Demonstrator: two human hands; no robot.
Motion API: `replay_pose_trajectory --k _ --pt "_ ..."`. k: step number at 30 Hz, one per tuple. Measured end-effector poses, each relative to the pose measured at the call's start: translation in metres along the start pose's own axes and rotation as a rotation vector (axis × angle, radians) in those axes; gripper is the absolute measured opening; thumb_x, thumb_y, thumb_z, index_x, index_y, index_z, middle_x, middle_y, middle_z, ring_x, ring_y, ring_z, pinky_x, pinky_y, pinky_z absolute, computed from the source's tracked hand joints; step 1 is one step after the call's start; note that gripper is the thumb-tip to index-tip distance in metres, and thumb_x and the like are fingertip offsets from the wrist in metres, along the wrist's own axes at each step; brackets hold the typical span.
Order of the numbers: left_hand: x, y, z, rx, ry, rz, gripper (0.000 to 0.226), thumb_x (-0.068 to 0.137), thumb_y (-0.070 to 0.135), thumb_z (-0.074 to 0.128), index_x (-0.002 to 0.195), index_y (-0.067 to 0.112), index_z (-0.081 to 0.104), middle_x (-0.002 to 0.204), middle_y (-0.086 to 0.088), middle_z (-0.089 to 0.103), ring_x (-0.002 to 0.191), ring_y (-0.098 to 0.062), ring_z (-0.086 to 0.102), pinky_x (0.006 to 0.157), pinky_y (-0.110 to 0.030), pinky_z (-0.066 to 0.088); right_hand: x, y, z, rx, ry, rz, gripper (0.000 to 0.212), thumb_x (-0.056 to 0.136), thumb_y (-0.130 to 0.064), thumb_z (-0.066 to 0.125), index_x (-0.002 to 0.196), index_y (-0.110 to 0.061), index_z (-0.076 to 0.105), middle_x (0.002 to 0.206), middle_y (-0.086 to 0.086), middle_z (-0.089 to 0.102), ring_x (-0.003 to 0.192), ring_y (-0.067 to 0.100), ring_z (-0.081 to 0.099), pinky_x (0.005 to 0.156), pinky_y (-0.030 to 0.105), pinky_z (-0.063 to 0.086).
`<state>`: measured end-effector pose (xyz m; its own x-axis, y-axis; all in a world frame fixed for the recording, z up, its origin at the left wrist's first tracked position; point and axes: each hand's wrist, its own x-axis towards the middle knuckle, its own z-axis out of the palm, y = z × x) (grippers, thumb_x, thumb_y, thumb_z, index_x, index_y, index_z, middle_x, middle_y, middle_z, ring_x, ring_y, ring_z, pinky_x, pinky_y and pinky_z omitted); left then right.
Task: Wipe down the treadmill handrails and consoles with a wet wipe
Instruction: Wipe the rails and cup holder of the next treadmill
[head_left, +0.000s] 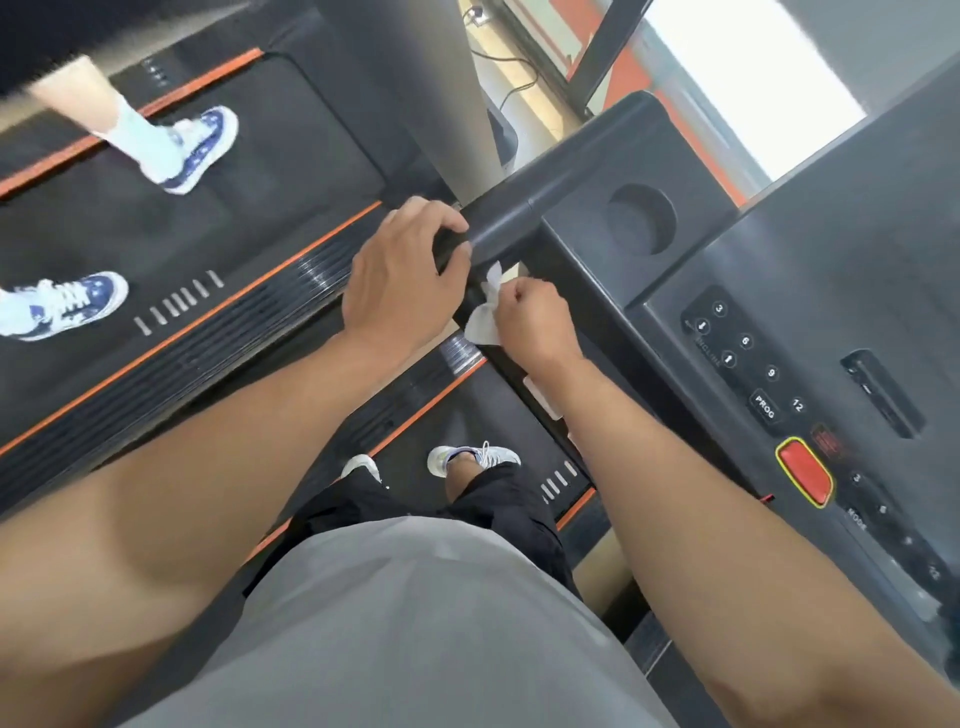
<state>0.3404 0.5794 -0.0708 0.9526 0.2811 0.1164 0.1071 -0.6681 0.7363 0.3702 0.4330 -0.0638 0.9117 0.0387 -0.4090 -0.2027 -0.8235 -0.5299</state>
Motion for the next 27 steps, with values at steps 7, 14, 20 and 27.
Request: replay_pose_trajectory --k 7,14,20,27 --pt "-0.003 -0.002 0.0 0.014 0.011 0.029 0.015 0.093 0.03 0.058 0.107 0.025 0.063 0.112 0.012 0.062 0.106 -0.014 0.058 0.083 -0.036 0.049 -0.03 0.002 0.007 -0.239 -0.018 -0.25 0.021 0.102 -0.035 0.051 0.113 -0.018 0.06 0.08 -0.004 0.054 0.073 0.022 0.045 0.067 0.034 0.037" --pt "-0.006 -0.002 0.001 0.009 0.034 0.058 0.015 0.093 0.027 0.059 0.107 0.023 0.064 0.112 0.012 0.063 0.105 -0.014 0.059 0.084 -0.033 0.047 -0.032 0.044 0.027 -0.47 0.231 -0.925 0.031 0.089 0.004 0.063 0.11 -0.014 0.077 0.119 -0.002 0.073 0.125 0.025 0.062 0.091 0.038 0.059" --pt "-0.008 -0.006 0.0 0.002 0.031 0.092 0.016 0.092 0.025 0.06 0.107 0.021 0.063 0.112 0.009 0.064 0.102 -0.017 0.06 0.084 -0.039 0.05 -0.034 0.061 0.001 -0.275 0.172 -0.928 0.028 0.089 -0.002 0.067 0.112 -0.018 0.064 0.116 -0.001 0.071 0.109 0.021 0.065 0.085 0.04 0.06" --pt "-0.01 -0.006 0.005 0.006 0.074 0.104 0.017 0.089 0.024 0.06 0.106 0.019 0.064 0.11 0.008 0.065 0.1 -0.02 0.061 0.082 -0.041 0.05 -0.038 0.018 0.01 0.094 0.103 -0.352 0.027 0.095 -0.024 0.067 0.118 -0.035 0.072 0.109 -0.019 0.072 0.102 0.005 0.064 0.092 0.023 0.051"
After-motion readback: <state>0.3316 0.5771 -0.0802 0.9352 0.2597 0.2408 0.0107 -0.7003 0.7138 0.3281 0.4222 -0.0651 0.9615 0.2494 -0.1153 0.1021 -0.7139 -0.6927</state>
